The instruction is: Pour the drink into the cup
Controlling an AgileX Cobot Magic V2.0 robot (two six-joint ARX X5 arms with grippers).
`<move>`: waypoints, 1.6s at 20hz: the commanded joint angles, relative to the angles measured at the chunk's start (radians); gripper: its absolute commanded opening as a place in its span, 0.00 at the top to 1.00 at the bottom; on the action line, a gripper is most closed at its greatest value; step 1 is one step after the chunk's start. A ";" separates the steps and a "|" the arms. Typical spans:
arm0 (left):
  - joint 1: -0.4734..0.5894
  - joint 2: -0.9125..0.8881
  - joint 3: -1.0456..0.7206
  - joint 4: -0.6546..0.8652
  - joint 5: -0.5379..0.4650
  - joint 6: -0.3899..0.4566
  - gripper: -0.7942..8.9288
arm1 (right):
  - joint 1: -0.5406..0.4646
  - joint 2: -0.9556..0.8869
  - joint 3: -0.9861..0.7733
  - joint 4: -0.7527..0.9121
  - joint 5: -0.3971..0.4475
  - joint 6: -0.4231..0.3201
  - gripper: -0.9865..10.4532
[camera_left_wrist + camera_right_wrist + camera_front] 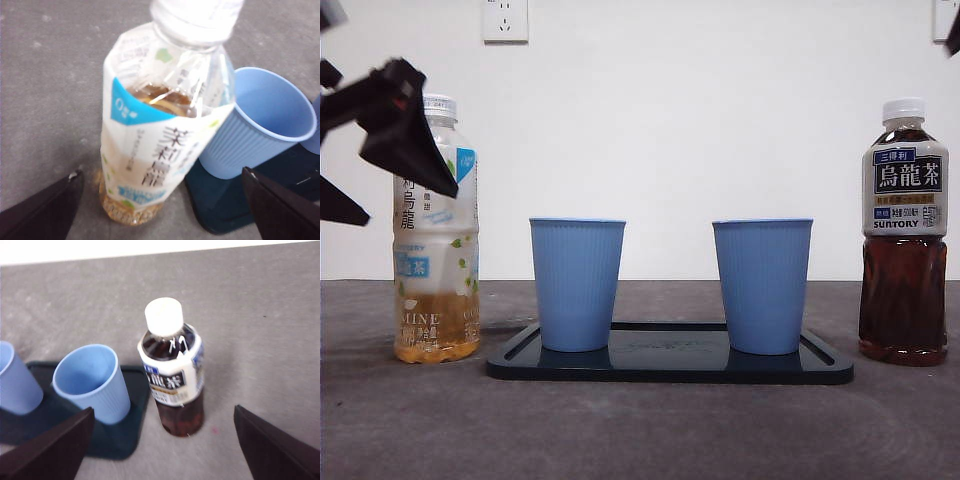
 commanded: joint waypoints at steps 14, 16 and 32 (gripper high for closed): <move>-0.092 0.293 -0.003 0.322 -0.177 0.120 0.47 | 0.005 -0.053 0.195 -0.136 0.001 -0.108 0.53; -0.092 0.319 -0.014 0.364 -0.179 0.119 0.47 | 0.005 -0.053 0.195 -0.137 0.001 -0.113 0.53; -0.093 0.454 -0.104 0.719 -0.178 0.067 0.47 | 0.005 -0.053 0.195 -0.129 0.001 -0.123 0.53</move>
